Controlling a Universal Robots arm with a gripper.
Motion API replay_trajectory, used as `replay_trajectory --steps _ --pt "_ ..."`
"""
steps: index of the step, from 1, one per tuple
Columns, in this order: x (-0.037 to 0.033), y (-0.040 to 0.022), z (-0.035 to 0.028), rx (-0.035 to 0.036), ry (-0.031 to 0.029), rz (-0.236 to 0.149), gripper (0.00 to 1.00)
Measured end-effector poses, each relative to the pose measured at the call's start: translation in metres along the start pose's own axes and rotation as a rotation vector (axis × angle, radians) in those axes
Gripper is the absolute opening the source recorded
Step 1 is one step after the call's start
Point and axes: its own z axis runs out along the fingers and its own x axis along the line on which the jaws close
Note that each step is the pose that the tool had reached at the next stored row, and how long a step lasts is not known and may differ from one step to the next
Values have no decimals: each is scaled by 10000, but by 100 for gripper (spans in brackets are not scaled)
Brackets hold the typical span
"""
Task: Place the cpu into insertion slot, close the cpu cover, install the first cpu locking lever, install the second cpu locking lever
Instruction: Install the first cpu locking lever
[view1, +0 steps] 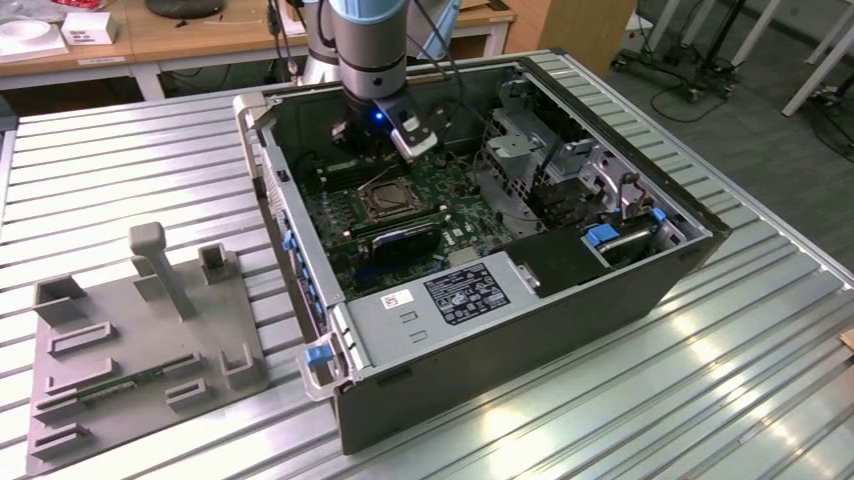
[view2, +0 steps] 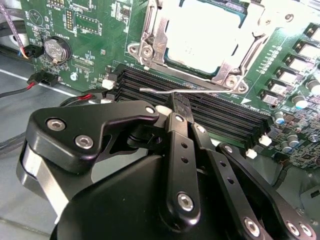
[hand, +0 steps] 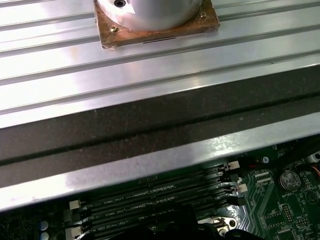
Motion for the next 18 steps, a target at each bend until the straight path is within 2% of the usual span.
replay_trajectory --steps 10,18 --pt "-2 -11 44 6 -6 23 11" --pt "-11 -14 67 36 -19 42 11"
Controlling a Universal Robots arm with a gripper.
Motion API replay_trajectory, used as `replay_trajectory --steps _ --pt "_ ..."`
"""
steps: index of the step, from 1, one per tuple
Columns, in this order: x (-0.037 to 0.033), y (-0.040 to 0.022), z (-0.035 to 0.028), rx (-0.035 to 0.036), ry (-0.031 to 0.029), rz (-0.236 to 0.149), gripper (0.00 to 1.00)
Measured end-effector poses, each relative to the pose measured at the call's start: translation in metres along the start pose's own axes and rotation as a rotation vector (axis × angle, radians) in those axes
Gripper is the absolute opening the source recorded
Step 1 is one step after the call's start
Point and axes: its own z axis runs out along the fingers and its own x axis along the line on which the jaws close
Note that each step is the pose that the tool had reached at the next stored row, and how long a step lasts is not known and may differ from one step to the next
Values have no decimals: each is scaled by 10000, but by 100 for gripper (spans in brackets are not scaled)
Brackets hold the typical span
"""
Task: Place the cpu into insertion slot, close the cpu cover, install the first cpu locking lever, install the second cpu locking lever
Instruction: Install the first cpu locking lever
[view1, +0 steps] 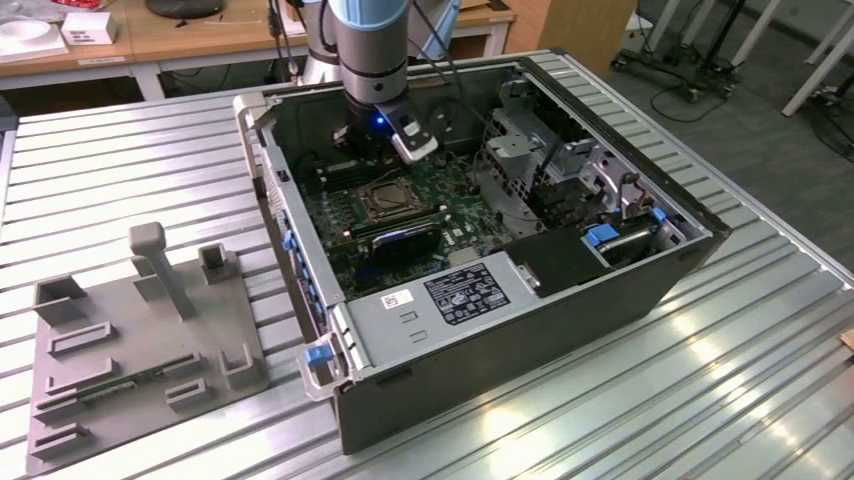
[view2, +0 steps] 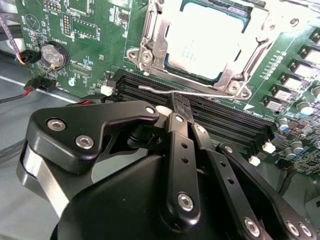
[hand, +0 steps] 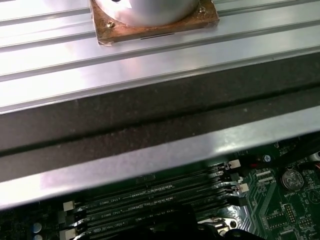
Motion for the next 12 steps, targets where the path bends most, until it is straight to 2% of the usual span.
replay_trajectory --steps 12 --pt "-13 -9 55 9 -13 42 11"
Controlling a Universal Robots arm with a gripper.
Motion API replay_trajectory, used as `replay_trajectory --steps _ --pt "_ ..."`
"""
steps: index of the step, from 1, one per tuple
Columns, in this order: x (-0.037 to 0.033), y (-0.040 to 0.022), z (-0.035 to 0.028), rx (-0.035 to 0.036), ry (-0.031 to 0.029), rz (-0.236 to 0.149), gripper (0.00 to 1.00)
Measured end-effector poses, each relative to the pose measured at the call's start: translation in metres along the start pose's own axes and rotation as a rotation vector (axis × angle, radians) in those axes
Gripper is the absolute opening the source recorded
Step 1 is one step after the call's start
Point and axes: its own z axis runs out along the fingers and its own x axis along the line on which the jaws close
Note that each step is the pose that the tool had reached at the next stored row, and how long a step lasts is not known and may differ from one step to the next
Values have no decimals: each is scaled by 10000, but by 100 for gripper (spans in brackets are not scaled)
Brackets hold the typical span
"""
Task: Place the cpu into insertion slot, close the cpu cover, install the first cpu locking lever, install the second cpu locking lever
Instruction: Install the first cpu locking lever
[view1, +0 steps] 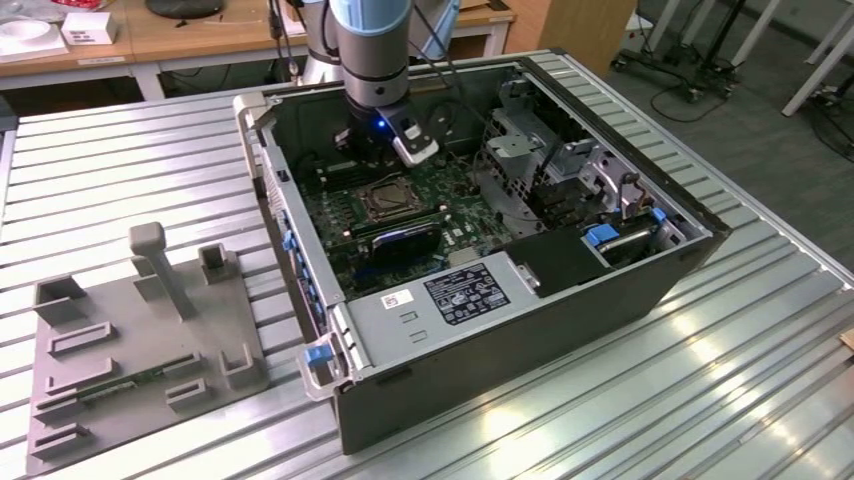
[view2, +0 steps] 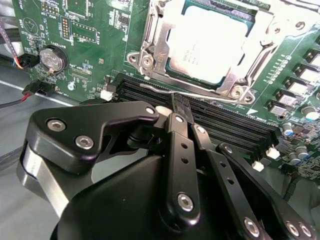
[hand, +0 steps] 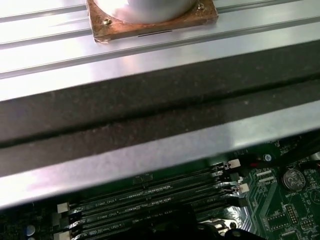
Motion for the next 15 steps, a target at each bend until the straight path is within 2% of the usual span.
replay_trajectory --steps 15 --pt "-11 -10 54 14 -17 56 11"
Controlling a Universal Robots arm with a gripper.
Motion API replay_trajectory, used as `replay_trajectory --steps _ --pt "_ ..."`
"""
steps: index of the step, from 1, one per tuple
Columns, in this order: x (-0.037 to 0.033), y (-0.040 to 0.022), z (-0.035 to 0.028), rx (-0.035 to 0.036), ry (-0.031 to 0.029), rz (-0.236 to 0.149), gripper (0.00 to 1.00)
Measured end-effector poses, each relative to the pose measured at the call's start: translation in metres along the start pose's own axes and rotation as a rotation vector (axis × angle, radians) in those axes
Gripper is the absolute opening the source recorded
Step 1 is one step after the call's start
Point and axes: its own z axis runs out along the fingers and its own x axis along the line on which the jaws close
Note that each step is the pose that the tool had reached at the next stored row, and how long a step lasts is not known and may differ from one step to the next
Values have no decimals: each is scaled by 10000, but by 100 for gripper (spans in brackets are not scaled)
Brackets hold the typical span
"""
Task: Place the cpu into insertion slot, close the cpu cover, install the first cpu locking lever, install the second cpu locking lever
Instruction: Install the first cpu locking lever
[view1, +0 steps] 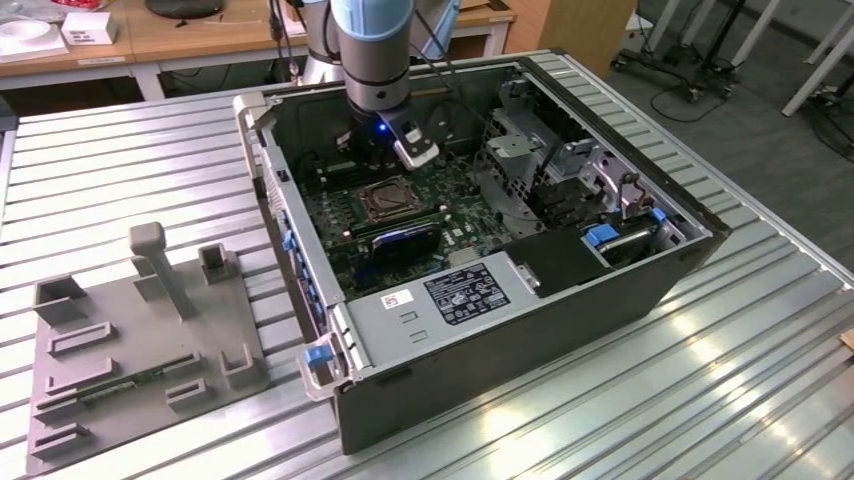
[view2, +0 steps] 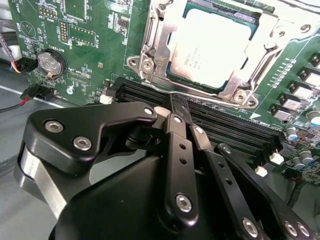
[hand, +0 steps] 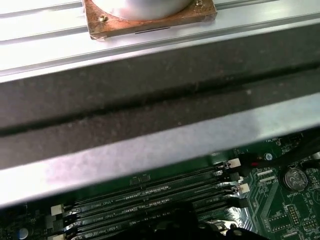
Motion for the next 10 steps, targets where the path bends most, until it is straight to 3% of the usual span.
replay_trajectory --steps 10 --pt "-3 -1 7 3 -4 12 11"
